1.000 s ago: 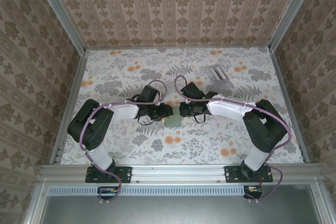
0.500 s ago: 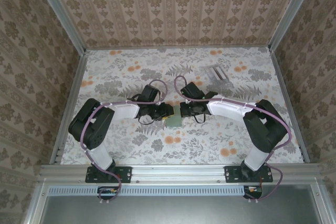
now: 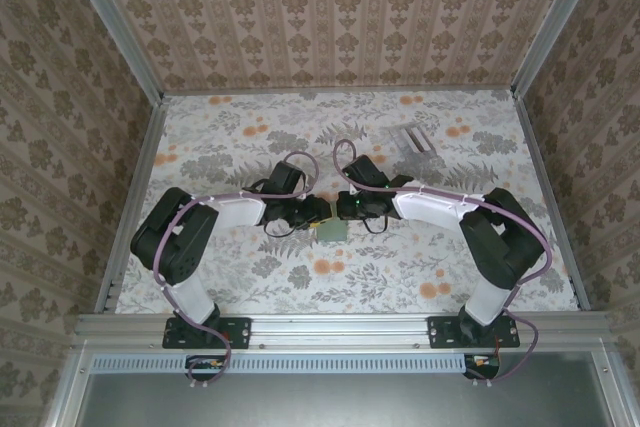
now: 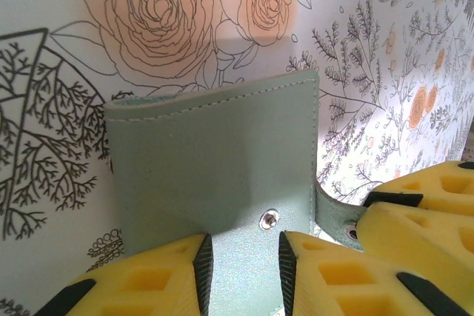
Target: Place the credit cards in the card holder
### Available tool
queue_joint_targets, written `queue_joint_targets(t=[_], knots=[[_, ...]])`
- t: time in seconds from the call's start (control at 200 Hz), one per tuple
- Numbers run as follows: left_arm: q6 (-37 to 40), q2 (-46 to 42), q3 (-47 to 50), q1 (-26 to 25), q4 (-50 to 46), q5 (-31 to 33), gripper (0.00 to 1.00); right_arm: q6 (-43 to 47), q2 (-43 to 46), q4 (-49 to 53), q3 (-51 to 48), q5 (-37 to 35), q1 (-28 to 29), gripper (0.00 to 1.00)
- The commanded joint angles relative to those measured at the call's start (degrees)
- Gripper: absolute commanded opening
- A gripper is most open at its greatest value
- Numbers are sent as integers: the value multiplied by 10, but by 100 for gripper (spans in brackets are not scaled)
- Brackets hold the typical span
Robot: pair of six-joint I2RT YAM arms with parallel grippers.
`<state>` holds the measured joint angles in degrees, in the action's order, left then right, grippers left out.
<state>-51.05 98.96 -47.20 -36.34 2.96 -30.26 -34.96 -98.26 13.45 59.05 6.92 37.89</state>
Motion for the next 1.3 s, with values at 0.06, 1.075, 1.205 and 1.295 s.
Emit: queue_joint_targets(t=[0.06,1.075,1.205,1.295], knots=[[-9,19,13,-2,5,-3,32,-11,6,-3,-13,8,3,22],[-12,41,7,-10,15,-11,32,-1,27,-11,-32,9,2,20],[-12,42,6,-11,16,-12,32,0,25,-9,-31,8,1,12],[-12,41,5,-11,15,-12,32,5,25,-5,-29,3,1,13]])
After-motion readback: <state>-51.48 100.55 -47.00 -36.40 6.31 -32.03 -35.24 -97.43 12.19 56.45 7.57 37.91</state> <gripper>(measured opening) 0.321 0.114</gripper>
